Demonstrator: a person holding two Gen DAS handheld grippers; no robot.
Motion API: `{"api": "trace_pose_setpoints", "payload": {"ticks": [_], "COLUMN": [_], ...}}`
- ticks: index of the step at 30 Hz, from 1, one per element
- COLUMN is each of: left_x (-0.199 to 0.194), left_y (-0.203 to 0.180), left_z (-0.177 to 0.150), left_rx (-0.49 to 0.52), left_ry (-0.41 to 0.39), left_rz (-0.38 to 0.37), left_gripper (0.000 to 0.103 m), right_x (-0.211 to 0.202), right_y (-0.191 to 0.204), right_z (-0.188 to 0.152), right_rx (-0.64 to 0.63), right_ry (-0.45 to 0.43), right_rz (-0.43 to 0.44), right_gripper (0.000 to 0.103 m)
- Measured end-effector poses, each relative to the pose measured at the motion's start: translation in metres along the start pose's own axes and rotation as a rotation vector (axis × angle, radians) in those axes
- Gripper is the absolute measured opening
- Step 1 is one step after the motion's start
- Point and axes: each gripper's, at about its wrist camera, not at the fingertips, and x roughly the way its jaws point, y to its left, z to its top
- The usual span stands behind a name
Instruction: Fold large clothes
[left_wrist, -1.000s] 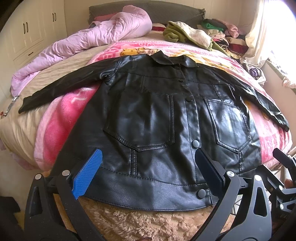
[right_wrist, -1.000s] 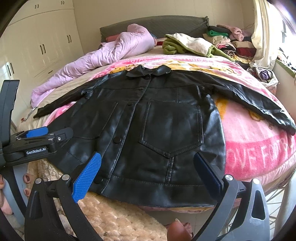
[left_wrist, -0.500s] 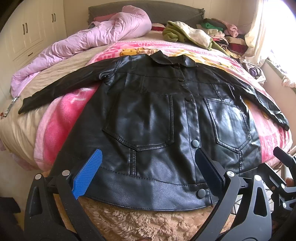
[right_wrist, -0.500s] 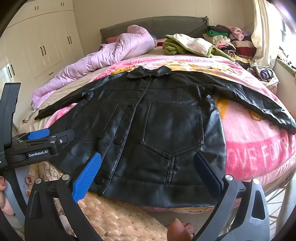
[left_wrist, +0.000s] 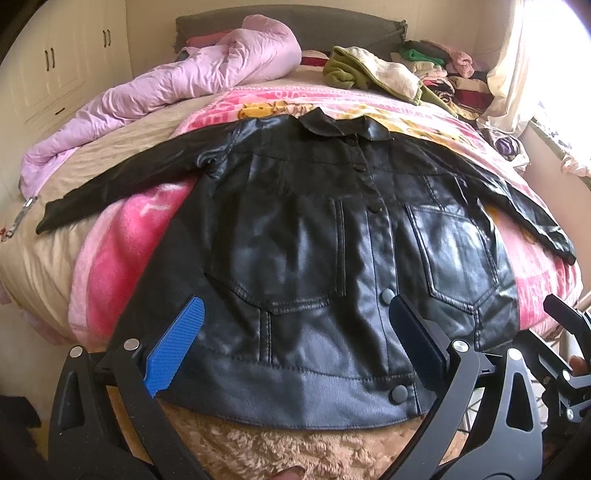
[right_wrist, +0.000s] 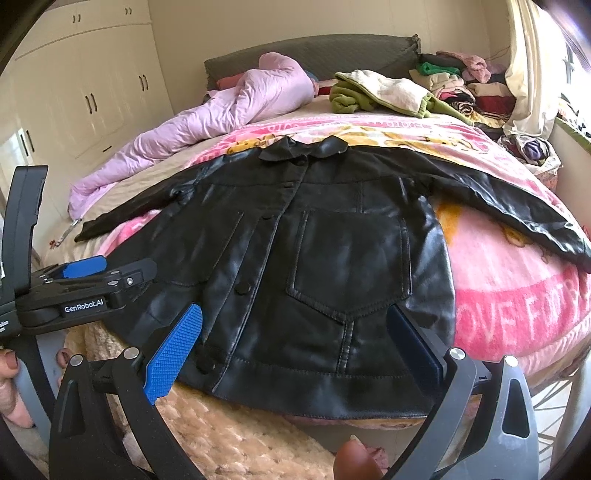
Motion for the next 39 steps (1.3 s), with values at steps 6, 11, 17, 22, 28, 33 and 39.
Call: {"api": "trace_pose_setpoints", "payload": {"ticks": [6, 11, 17, 22, 28, 33, 39], "left_x": [0.002, 0.004, 0.003, 0.003, 0.002, 0.007, 0.021], "left_y": [0.003, 0.005, 0.005, 0.005, 0.005, 0.001, -0.011], "left_z": [0.016, 0.029, 0.053, 0.084, 0.118, 0.141, 0.165], "left_rx": [-0.019, -0.036, -0.027, -0.025, -0.026, -0.031, -0.019], "left_ry": [-0.011, -0.017, -0.056, -0.091, -0.129, -0.144, -0.13], "left_rz": [-0.003, -0.022, -0.034, -0.034, -0.02, -0.032, -0.071], "left_gripper": [0.094, 0.094, 0.094, 0.094, 0.094, 0.094, 0.094], "right_x": [0.003, 0.005, 0.007, 0.01, 0.013, 0.015, 0.016], "right_y": [0.0, 0.002, 0.002, 0.003, -0.003, -0.014, -0.027], "right_z": [0.015, 0.031, 0.056, 0.08, 0.109, 0.134, 0.165], "right_rx": [0.003, -0.011, -0.011, -0.007, 0.014, 0.069, 0.112], "right_ry": [-0.007, -0.026, -0.055, -0.073, -0.109, -0.129, -0.18], "right_rz": [0.024, 0.02, 0.043, 0.052, 0.035, 0.054, 0.058], "right_gripper": [0.099, 0.099, 0.099, 0.099, 0.099, 0.099, 0.099]}}
